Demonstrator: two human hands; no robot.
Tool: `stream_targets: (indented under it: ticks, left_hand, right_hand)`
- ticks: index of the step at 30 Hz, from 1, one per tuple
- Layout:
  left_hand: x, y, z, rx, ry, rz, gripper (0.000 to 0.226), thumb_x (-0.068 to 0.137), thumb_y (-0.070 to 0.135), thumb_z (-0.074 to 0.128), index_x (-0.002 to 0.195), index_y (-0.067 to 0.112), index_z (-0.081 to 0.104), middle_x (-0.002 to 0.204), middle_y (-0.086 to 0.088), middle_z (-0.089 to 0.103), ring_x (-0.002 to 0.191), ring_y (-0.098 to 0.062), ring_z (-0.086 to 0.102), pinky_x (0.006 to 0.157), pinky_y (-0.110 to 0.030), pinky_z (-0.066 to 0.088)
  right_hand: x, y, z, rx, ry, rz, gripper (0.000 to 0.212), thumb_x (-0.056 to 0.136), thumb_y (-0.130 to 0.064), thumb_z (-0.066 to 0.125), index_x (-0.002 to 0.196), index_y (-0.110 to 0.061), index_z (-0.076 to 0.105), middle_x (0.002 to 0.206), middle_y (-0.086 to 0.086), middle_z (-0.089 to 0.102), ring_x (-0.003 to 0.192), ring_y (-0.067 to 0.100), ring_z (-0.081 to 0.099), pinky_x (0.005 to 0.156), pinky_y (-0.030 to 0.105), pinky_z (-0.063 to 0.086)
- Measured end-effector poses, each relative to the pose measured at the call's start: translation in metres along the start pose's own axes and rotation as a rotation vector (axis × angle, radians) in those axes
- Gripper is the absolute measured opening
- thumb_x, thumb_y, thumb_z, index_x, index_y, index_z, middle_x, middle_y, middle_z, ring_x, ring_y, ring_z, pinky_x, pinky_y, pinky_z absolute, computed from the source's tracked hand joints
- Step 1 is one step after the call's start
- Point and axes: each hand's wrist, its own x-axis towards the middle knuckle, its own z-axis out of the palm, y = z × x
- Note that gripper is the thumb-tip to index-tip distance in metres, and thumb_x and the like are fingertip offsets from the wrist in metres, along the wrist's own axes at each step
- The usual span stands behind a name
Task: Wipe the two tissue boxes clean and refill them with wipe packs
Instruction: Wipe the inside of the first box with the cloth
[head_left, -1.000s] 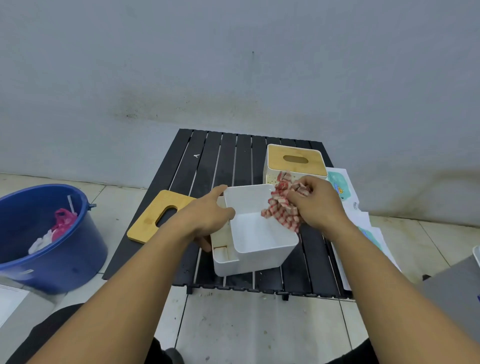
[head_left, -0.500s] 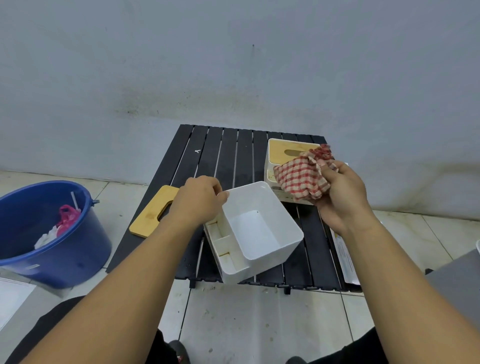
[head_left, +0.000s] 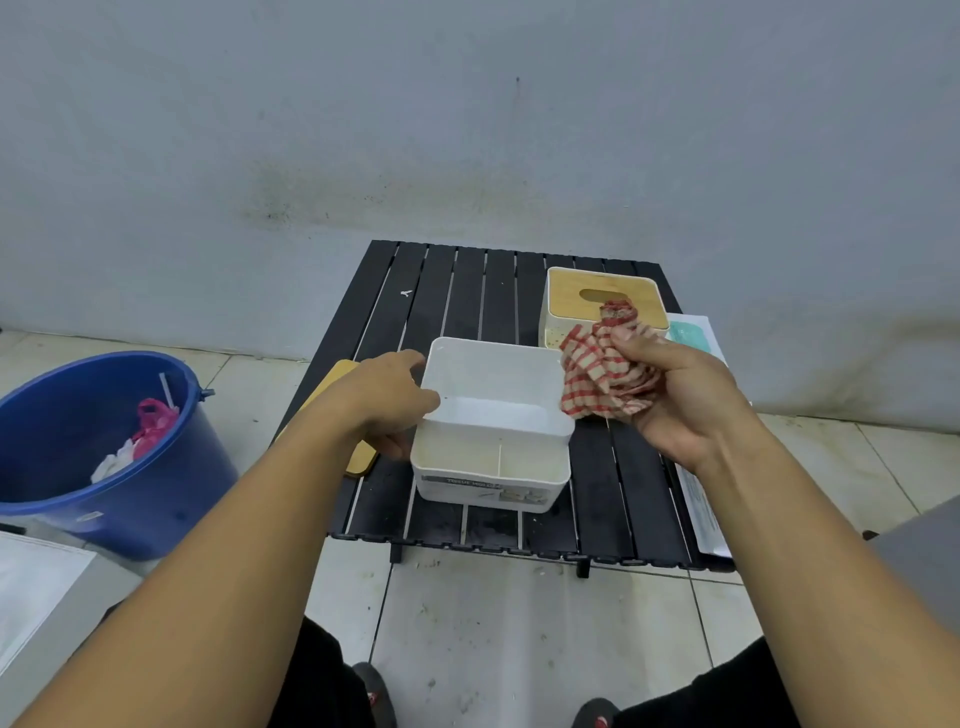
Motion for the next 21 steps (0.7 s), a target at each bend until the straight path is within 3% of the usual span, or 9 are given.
stream_targets:
  ticks: [3, 6, 8, 10, 12, 16, 21]
  left_hand:
    - [-0.001, 0.001, 0.002, -0.06, -0.017, 0.002, 0.061, 0.097, 0.011, 0.049, 0.154, 0.026, 0.037, 0.093, -0.011, 0.073, 0.064, -0.029, 0.077, 0.064, -0.045, 0.066]
    - [-0.001, 0.002, 0.005, -0.094, -0.028, 0.011, 0.064, 0.098, 0.009, 0.049, 0.157, 0.03, 0.034, 0.101, -0.009, 0.07, 0.064, -0.029, 0.077, 0.063, -0.045, 0.066]
    - [0.001, 0.002, 0.006, -0.099, -0.037, 0.013, 0.063, 0.097, 0.009, 0.049, 0.155, 0.03, 0.035, 0.111, -0.008, 0.066, 0.063, -0.031, 0.077, 0.063, -0.045, 0.066]
    - [0.002, 0.002, 0.007, -0.101, -0.045, 0.013, 0.061, 0.097, 0.01, 0.049, 0.153, 0.03, 0.037, 0.122, -0.008, 0.063, 0.064, -0.032, 0.077, 0.063, -0.045, 0.066]
    - [0.003, 0.002, 0.008, -0.107, -0.054, 0.019, 0.06, 0.097, 0.01, 0.049, 0.152, 0.031, 0.038, 0.129, -0.008, 0.06, 0.066, -0.033, 0.077, 0.065, -0.045, 0.066]
    - [0.002, 0.001, 0.009, -0.111, -0.076, 0.038, 0.062, 0.097, 0.01, 0.046, 0.153, 0.036, 0.037, 0.127, -0.008, 0.062, 0.067, -0.033, 0.078, 0.065, -0.045, 0.066]
    - [0.005, 0.004, 0.009, -0.055, -0.059, 0.056, 0.054, 0.098, 0.01, 0.046, 0.149, 0.027, 0.04, 0.123, -0.008, 0.06, 0.068, -0.036, 0.077, 0.067, -0.048, 0.066]
  right_hand:
    - [-0.007, 0.002, 0.003, -0.196, 0.003, -0.167, 0.039, 0.076, -0.002, 0.079, 0.114, 0.0, 0.069, 0.111, 0.017, 0.075, 0.104, 0.035, 0.072, 0.093, 0.051, 0.057]
    - [-0.024, 0.006, 0.006, -0.591, -0.054, -0.343, 0.038, 0.069, 0.003, 0.087, 0.097, -0.013, 0.067, 0.098, 0.009, 0.076, 0.086, 0.021, 0.075, 0.075, 0.035, 0.062]
    - [-0.036, 0.014, 0.008, -0.937, -0.048, -0.437, 0.036, 0.071, -0.001, 0.086, 0.087, -0.022, 0.062, 0.088, -0.003, 0.07, 0.076, 0.01, 0.068, 0.062, 0.024, 0.056]
    - [-0.043, 0.023, 0.01, -1.266, -0.004, -0.61, 0.031, 0.073, -0.009, 0.083, 0.082, -0.025, 0.058, 0.087, -0.011, 0.064, 0.082, 0.015, 0.06, 0.062, 0.029, 0.049]
    - [-0.047, 0.034, 0.013, -1.441, -0.03, -0.719, 0.026, 0.074, -0.017, 0.083, 0.085, -0.026, 0.06, 0.088, -0.009, 0.063, 0.087, 0.021, 0.055, 0.067, 0.033, 0.044]
    - [-0.053, 0.055, 0.023, -1.814, -0.162, -0.547, 0.024, 0.087, -0.039, 0.071, 0.106, -0.029, 0.06, 0.104, -0.006, 0.067, 0.099, 0.024, 0.061, 0.083, 0.034, 0.04]
    - [-0.044, 0.055, 0.029, -2.027, -0.234, -0.427, 0.029, 0.085, -0.049, 0.068, 0.102, -0.031, 0.053, 0.101, -0.006, 0.066, 0.1, 0.025, 0.061, 0.086, 0.04, 0.033]
